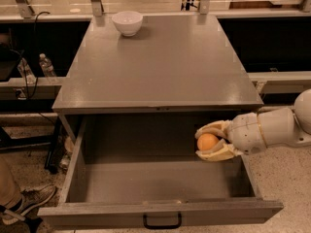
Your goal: Pick orange from top drawer and place on counter
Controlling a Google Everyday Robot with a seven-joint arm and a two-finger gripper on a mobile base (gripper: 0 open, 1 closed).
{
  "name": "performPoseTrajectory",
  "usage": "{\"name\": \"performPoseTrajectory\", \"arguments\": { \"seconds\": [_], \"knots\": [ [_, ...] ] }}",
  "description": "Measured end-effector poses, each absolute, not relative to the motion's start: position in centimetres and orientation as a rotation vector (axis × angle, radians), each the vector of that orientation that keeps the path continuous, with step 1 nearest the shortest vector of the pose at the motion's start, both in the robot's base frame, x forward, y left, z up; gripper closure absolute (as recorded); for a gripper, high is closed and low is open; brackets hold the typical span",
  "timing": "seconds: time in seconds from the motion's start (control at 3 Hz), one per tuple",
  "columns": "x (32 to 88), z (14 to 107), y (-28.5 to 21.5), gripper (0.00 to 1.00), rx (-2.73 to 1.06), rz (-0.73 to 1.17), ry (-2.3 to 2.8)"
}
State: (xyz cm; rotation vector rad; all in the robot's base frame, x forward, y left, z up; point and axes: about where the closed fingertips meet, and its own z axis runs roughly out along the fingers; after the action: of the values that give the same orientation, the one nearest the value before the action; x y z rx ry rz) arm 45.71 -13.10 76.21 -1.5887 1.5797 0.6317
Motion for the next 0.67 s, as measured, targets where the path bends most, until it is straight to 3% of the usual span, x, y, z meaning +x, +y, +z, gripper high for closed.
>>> {"name": "performPoseTrajectory", "arguments": {
  "seconds": [0.67],
  "knots": [
    [49.3, 80.2, -15.2, 1.00, -1.439, 0.446, 1.533]
  ]
}}
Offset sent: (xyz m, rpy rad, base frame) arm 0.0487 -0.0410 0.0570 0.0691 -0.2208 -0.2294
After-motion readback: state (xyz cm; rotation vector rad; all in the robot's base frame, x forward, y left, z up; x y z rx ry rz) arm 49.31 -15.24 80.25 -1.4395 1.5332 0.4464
